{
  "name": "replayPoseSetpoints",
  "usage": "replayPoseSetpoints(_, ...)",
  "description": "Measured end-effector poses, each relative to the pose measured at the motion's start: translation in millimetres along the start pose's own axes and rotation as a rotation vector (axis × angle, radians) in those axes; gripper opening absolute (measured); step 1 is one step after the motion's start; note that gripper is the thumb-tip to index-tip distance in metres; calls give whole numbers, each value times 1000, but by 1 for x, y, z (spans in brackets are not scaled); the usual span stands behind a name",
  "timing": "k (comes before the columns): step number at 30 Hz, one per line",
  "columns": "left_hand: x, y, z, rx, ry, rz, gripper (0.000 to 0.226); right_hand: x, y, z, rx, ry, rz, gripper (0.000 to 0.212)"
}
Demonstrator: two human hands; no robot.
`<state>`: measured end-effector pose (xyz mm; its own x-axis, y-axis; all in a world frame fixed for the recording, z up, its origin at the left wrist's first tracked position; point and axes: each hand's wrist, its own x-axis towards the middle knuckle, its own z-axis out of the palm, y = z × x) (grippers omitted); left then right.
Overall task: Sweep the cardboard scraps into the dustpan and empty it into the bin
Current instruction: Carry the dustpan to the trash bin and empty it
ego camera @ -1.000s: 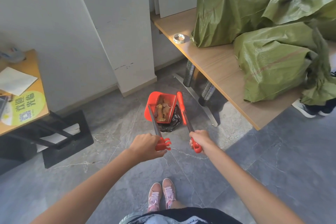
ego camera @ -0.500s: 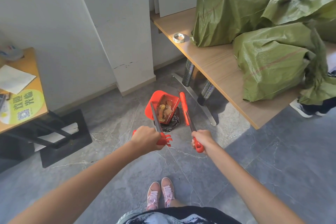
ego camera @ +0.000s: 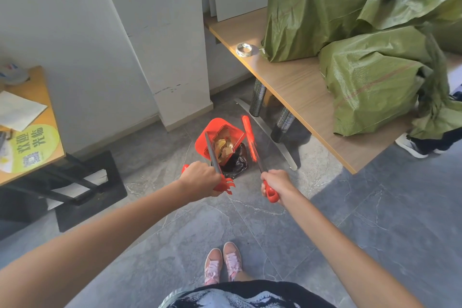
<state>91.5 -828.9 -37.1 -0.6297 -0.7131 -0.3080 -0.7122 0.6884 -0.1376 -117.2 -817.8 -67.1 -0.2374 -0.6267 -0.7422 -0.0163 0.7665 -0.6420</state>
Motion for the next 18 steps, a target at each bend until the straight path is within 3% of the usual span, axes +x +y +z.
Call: replayPoseSetpoints(18,2,-12,-9,161,-45,118,43,-3,-4,9,20,7,21,20)
